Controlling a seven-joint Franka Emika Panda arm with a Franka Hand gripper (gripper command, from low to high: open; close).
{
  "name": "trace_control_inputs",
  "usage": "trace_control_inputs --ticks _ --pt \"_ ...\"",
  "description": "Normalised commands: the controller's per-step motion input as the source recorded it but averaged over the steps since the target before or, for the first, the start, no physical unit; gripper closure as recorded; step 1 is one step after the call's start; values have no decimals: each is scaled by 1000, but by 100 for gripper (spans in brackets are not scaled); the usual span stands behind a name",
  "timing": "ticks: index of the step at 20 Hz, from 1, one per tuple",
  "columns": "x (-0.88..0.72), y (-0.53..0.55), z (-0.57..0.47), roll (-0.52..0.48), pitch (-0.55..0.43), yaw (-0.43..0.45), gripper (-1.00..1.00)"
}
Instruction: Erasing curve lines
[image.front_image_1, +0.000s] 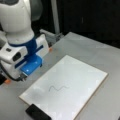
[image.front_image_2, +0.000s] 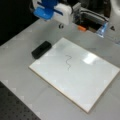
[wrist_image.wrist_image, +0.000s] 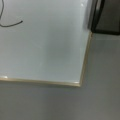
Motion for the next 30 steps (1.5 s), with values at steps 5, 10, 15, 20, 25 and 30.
trace_control_inputs --ticks 5,10,15,20,25,30 --pt "435 -369 188 10 311 102 -100" --pt "406 -260 22 6 232 -5 -100" --pt "313 -189 -59 7 110 -45 -100" --pt "205 -217 -99 20 69 -31 -100" --pt "124 -228 -95 26 60 -2 -100" --pt "27 -194 -70 31 66 8 -100"
